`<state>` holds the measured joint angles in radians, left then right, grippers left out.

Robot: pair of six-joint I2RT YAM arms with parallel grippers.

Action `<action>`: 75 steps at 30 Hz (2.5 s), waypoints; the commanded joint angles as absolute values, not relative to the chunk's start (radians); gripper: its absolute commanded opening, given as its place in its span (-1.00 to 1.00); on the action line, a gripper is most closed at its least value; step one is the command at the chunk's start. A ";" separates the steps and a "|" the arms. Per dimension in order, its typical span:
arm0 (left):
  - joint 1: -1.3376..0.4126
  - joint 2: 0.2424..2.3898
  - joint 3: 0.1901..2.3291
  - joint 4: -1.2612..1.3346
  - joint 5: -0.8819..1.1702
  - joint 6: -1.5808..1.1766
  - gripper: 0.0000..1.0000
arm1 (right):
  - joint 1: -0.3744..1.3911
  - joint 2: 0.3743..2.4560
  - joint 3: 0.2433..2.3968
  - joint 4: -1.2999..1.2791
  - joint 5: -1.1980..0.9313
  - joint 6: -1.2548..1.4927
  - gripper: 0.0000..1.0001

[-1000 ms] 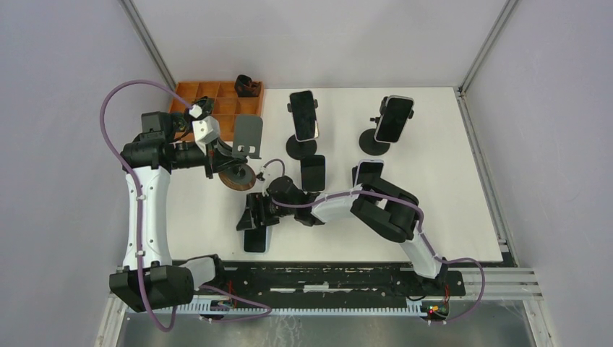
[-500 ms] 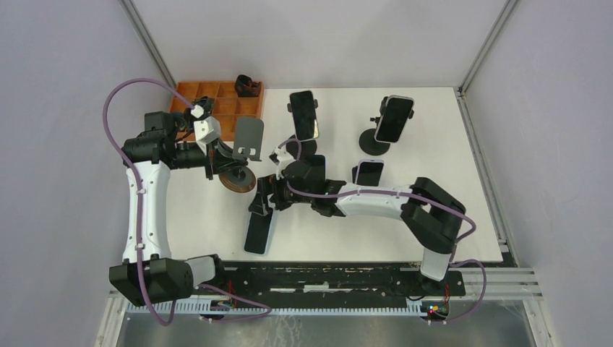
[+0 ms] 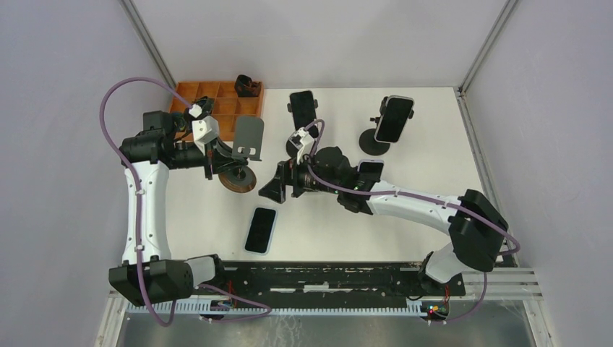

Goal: Remove the phone from the phone stand

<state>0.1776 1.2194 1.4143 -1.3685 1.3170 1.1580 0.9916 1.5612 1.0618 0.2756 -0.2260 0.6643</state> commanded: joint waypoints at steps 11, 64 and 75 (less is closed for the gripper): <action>0.175 1.179 1.382 -1.465 1.415 1.340 -0.96 | 0.845 1.398 0.978 0.734 -0.506 0.869 0.87; 0.058 1.318 1.384 -1.466 1.354 1.190 -0.94 | 0.909 1.547 1.066 0.755 -0.476 0.637 -0.52; 0.057 1.450 1.496 -1.465 1.101 1.331 -0.96 | 0.819 1.349 0.883 0.589 -0.389 0.582 0.80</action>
<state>0.0555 1.3983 1.4322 -1.4845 1.1797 1.2354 0.8574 1.4719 0.9443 0.6266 -0.4408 0.6205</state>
